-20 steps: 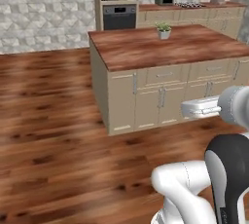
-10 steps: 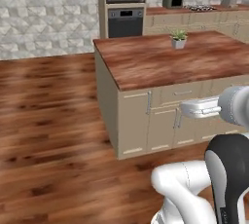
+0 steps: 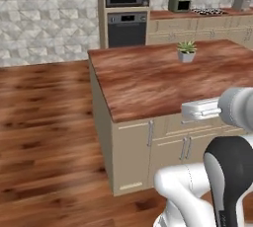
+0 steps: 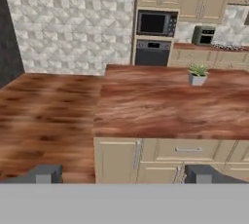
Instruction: Open the cabinet directly in front. Then move the liquor and the mug to the dining counter with the candle on it.
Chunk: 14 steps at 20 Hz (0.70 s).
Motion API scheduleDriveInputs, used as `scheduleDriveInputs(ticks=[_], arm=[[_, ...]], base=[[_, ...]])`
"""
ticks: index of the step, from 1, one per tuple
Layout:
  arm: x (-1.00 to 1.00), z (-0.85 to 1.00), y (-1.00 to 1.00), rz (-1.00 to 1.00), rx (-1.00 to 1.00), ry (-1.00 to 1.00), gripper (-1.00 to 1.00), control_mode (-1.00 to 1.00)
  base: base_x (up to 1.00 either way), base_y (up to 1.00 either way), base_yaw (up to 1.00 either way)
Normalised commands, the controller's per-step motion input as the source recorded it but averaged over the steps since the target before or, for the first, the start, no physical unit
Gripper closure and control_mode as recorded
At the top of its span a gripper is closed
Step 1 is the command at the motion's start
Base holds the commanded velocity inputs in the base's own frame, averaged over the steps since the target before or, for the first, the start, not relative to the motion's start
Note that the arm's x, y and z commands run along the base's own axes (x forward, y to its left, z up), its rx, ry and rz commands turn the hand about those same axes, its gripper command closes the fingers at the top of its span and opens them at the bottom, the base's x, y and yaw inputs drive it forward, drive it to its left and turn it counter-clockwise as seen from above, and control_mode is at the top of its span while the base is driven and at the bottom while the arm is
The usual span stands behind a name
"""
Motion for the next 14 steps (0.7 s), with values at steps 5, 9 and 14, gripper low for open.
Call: scheduleDriveInputs(ticks=[5, 9, 14], arm=[[0.0, 0.0, 0.0, 0.0, 0.0, 0.0, -1.0, 1.0], [0.0, 0.0, 0.0, 0.0, 0.0, 0.0, -1.0, 1.0], [0.0, 0.0, 0.0, 0.0, 0.0, 0.0, -1.0, 1.0]], base=[[0.52, -1.0, -0.05], [0.15, -1.0, -0.12], [-0.18, -1.0, -0.21]])
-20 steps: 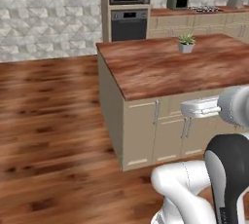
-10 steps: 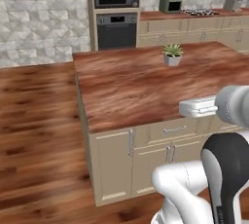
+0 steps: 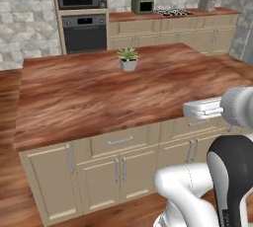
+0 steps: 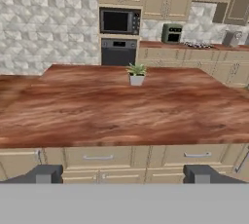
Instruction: Open the cabinet directly in front. Then move the liquor and the mug to the dining counter with the candle on it.
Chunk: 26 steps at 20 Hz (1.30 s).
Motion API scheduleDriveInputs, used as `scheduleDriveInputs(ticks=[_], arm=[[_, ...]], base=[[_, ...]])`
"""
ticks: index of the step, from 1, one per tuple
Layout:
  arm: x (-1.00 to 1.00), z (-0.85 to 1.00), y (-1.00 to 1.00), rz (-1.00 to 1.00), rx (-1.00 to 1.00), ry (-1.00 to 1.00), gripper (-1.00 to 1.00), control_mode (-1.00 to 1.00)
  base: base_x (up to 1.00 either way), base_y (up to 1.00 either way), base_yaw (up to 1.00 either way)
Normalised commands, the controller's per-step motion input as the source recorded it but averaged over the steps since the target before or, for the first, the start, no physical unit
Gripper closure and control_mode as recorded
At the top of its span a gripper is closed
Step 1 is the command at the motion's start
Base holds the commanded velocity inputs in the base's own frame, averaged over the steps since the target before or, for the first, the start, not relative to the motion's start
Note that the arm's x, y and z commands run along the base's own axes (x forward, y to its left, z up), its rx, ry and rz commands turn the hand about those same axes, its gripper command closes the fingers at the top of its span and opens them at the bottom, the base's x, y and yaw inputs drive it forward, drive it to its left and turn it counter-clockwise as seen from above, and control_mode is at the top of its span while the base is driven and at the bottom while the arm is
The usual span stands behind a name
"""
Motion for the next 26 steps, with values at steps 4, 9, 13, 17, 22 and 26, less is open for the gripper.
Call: scheduleDriveInputs(ticks=[4, 9, 13, 17, 22, 26], arm=[[0.0, 0.0, 0.0, 0.0, 0.0, 0.0, -1.0, 1.0], [0.0, 0.0, 0.0, 0.0, 0.0, 0.0, -1.0, 1.0], [0.0, 0.0, 0.0, 0.0, 0.0, 0.0, -1.0, 1.0], [0.0, 0.0, 0.0, 0.0, 0.0, 0.0, -1.0, 1.0], [0.0, 0.0, 0.0, 0.0, 0.0, 0.0, -1.0, 1.0], [0.0, 0.0, 0.0, 0.0, 0.0, 0.0, -1.0, 1.0]], base=[[0.14, -1.0, -0.15], [0.31, -1.0, -0.14], [0.31, -1.0, -0.15], [0.33, -1.0, -0.15], [0.46, -1.0, -0.11], [0.64, -1.0, -0.07]])
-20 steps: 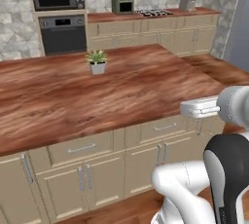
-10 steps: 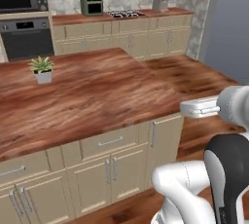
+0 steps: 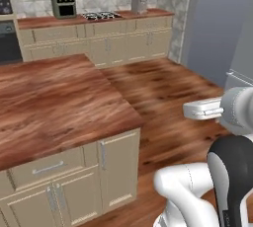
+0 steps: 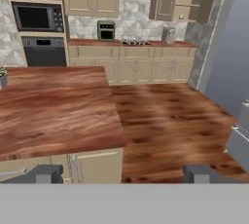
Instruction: Open the cabinet directly in front. Then move the liquor and the mug to the dining counter with the candle on it.
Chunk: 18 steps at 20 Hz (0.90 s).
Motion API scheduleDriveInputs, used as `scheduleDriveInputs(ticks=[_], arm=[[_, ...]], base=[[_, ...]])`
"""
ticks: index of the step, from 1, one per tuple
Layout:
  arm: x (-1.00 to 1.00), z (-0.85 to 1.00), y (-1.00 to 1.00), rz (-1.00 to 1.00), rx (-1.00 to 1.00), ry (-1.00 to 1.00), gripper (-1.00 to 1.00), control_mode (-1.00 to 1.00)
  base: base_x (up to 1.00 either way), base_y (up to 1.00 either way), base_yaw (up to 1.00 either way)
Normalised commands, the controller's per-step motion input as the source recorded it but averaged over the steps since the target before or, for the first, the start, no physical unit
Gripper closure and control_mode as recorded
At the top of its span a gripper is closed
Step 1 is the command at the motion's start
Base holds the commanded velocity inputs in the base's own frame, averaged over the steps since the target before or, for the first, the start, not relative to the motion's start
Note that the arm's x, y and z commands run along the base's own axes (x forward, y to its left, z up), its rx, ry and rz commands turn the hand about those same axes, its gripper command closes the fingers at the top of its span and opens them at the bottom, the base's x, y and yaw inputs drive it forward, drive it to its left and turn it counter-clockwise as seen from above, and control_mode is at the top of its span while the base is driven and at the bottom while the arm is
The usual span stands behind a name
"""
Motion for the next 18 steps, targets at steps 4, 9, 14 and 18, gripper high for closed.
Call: scheduleDriveInputs(ticks=[4, 9, 14, 18], arm=[[0.0, 0.0, 0.0, 0.0, 0.0, 0.0, -1.0, 1.0], [0.0, 0.0, 0.0, 0.0, 0.0, 0.0, -1.0, 1.0], [0.0, 0.0, 0.0, 0.0, 0.0, 0.0, -1.0, 1.0], [0.0, 0.0, 0.0, 0.0, 0.0, 0.0, -1.0, 1.0]], base=[[0.77, -1.0, -0.03], [0.82, -1.0, 0.0], [0.79, -1.0, 0.0], [0.96, -1.0, 0.03]])
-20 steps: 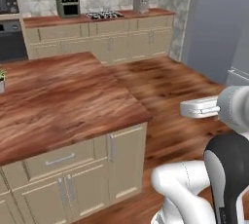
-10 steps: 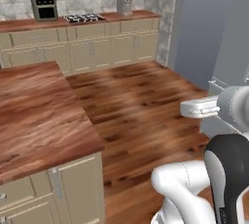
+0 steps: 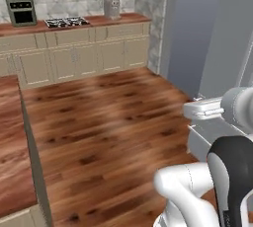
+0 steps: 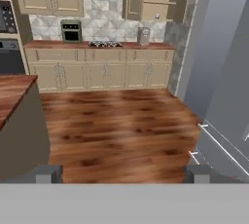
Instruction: Open the cabinet directly in front. Then move the liquor and the mug to the dining counter with the candle on it.
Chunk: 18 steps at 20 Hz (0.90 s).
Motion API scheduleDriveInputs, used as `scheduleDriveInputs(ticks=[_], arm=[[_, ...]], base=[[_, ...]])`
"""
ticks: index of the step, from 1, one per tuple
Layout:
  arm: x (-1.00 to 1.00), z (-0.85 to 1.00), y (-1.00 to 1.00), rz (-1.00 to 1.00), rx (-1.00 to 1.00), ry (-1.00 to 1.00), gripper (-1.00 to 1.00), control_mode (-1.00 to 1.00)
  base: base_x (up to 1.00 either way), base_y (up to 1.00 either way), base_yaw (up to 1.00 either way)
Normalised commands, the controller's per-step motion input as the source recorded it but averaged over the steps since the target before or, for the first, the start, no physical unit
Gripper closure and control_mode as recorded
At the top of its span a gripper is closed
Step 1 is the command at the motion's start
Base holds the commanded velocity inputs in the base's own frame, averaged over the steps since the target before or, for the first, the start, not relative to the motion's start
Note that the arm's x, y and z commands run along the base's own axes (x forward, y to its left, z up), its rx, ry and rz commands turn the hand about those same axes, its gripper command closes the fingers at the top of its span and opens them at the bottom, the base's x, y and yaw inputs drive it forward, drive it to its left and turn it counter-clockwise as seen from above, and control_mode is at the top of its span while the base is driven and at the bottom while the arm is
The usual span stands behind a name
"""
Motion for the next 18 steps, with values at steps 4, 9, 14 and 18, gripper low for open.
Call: scheduleDriveInputs(ticks=[4, 9, 14, 18], arm=[[0.0, 0.0, 0.0, 0.0, 0.0, 0.0, -1.0, 1.0], [0.0, 0.0, 0.0, 0.0, 0.0, 0.0, -1.0, 1.0], [0.0, 0.0, 0.0, 0.0, 0.0, 0.0, -1.0, 1.0], [0.0, 0.0, 0.0, 0.0, 0.0, 0.0, -1.0, 1.0]], base=[[1.0, -0.88, 0.11], [1.0, -0.28, 0.08], [1.0, 0.27, 0.05], [1.0, 0.54, 0.01]])
